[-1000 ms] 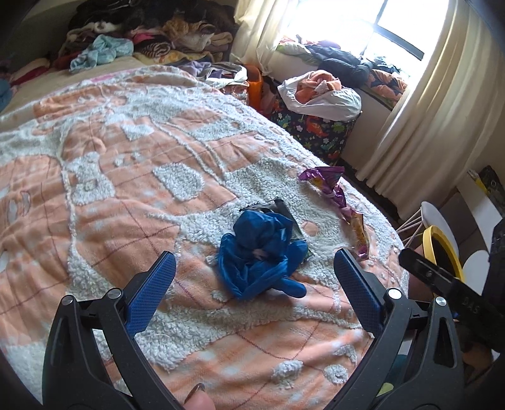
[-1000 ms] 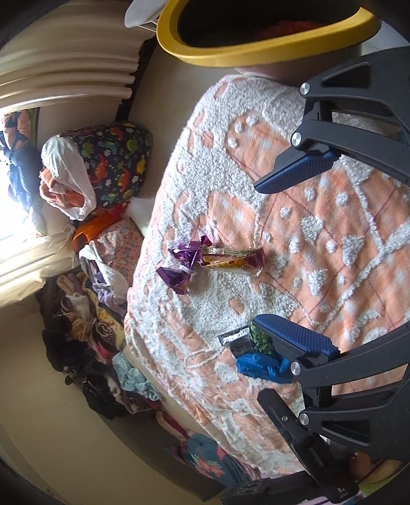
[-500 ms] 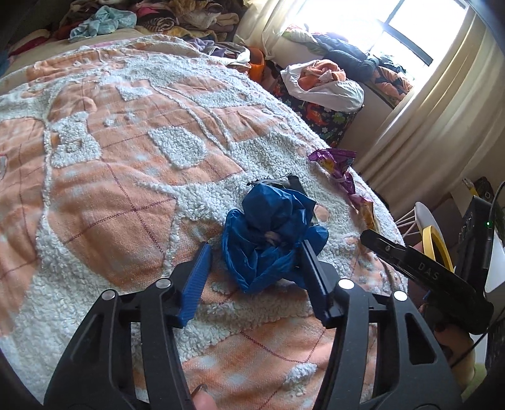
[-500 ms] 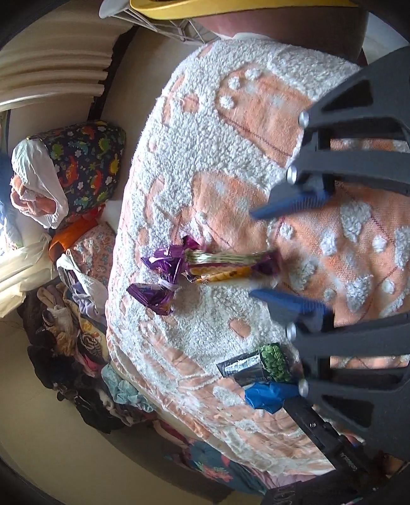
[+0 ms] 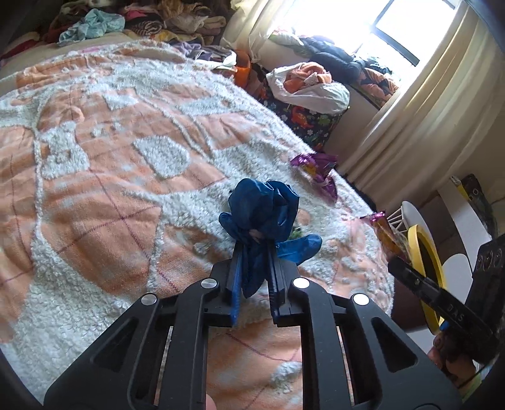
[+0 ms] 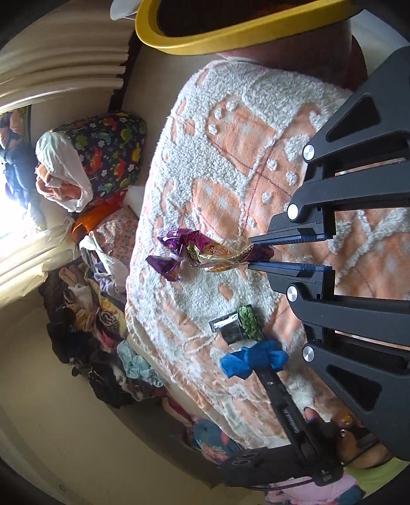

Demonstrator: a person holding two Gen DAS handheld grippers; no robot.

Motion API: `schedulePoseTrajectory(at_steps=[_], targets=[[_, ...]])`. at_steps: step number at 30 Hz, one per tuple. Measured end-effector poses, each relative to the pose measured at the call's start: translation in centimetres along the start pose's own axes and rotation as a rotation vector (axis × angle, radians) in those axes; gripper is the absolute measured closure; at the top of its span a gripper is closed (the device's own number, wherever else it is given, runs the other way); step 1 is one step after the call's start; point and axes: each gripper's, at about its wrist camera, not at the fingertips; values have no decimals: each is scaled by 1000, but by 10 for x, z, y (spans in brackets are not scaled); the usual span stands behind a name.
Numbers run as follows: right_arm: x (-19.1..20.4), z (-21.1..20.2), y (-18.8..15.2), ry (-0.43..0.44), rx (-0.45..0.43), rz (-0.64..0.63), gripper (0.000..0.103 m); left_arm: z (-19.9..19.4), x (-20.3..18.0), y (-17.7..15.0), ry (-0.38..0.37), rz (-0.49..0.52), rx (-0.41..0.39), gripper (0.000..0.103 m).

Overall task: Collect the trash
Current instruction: 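Grasp the blue plastic bag with the left tool while the right tool grasps the purple-gold wrapper, then carry the blue bag and wrapper over the yellow bin with both tools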

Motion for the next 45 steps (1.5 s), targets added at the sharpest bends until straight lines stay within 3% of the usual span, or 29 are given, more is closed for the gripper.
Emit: schedulePoseTrajectory(at_steps=[13,23,45], targets=[[-16,-48,-4,-3,-64,13,93,-28,-46,5,-62,87,-71,94],[-39,-84,-8,-44,-112,25,93,-33,-79,2,-106,150,-73,94],[-100,-148,1,-128,-259,181,93,-31,-157,-18,-186,310,-42,94]])
Point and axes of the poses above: each gripper's, at about its wrist camera, not at the fingertips, and z roughly the way its jaws point, x to its left, y to its top, and after that the axes turned 4 degrees about y, right-handed
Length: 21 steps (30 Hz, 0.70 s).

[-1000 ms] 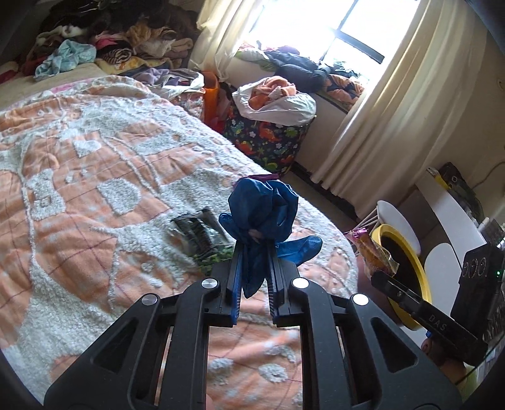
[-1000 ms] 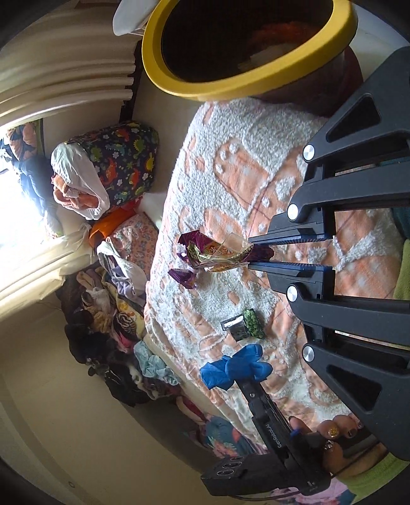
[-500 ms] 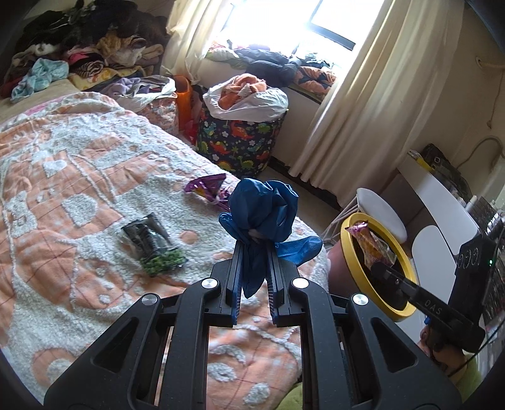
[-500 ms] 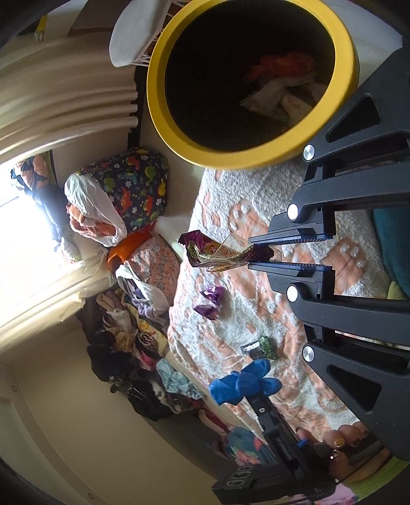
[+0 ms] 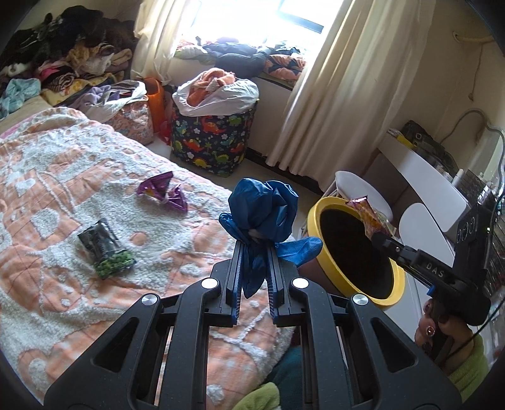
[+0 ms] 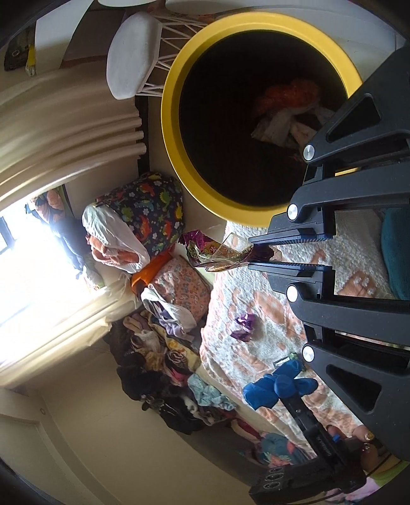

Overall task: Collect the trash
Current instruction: 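Carry the blue bag and wrapper over the yellow bin with both tools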

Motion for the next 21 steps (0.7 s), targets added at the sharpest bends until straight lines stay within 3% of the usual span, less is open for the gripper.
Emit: schedulePoseTrajectory(at_steps=[21], targets=[[-58,-28,14,-74,-92,147,93,32,-89,3,-123,144,51,94]])
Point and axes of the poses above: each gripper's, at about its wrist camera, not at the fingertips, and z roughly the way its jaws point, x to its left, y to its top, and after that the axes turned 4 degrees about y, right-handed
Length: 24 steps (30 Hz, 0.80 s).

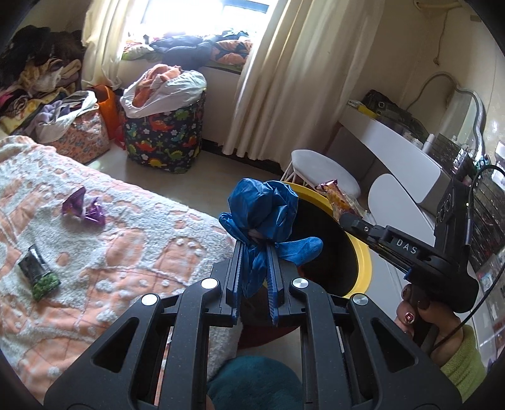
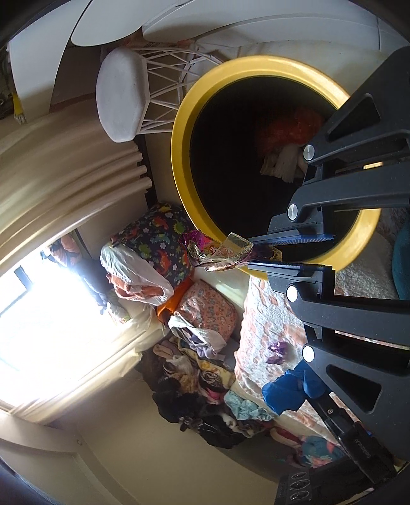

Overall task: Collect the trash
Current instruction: 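Carry the blue bag and wrapper over the yellow bin with both tools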

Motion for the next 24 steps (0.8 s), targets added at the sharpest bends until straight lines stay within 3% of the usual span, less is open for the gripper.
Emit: schedulePoseTrajectory(at_steps=[24], targets=[[-60,-8,4,-132,-26,140,93,55,-46,-7,-40,116,97,94]])
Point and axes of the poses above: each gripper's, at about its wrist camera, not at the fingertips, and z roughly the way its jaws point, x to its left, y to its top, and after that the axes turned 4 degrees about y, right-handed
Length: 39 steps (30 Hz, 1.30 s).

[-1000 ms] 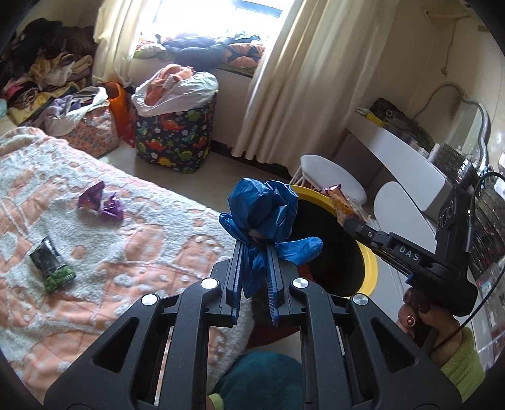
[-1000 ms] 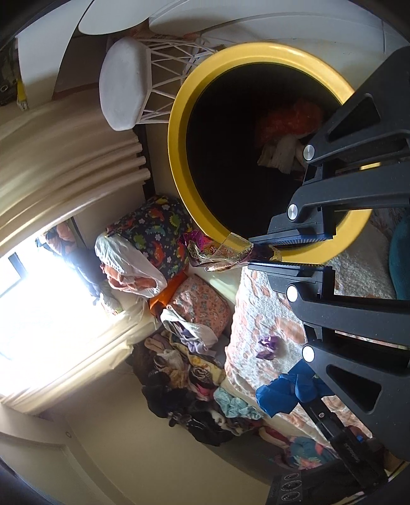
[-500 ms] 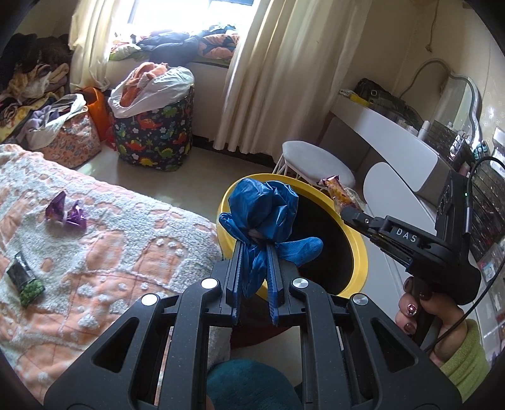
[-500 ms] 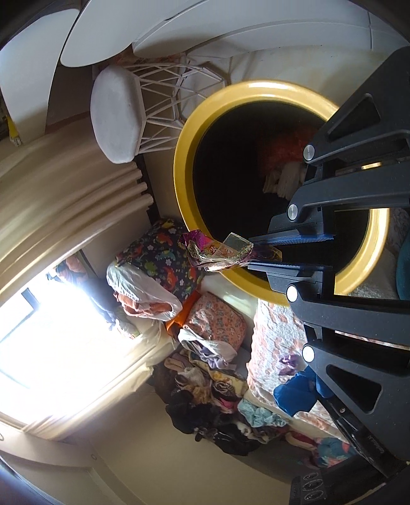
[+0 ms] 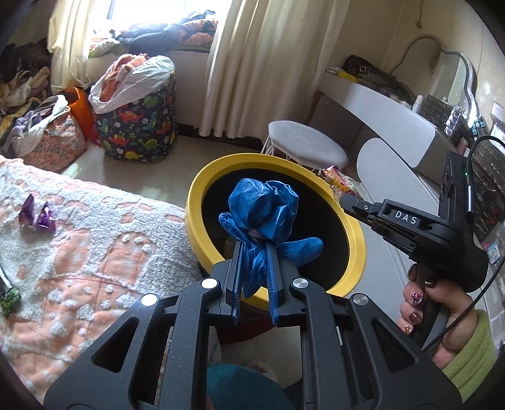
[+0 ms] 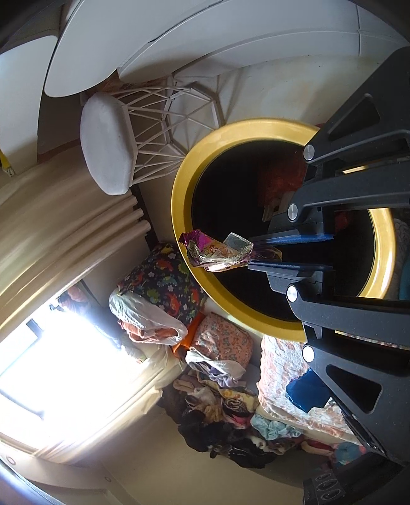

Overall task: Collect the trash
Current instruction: 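Carry the blue bag and wrapper over the yellow bin with both tools, then open both tools to drop the blue bag and wrapper into the bin, then move both tools back toward the remaining trash on the bed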

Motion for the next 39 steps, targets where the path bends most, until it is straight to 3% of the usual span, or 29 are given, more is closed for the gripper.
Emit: schedulePoseTrajectory(at_steps=[14,21,23,24,25,28,31,39], targets=[[-13,3,1,-19,17,24,93,39,-16,12,2,51,55,94],[-10,8,2,-10,41,6,90,59,-9,15,7,22,104,93],[-7,10,2,-10,46,-6,79,61,-5,14,12,22,106,79],[-5,10,1,-13,47,-13,73,60,-4,14,16,24,96,56],[-3,10,0,-21,45,-18,60,56,-1,14,20,19,77,35],[1,11,0,-25,38,-34,55,48,6,11,28,-4,54,12],[6,10,-2,-27,26,-54,43,36,12,6,76,-8,17,11],[27,8,-3,22,-14,-142,37,4,40,-1,170,-67,-57,11]])
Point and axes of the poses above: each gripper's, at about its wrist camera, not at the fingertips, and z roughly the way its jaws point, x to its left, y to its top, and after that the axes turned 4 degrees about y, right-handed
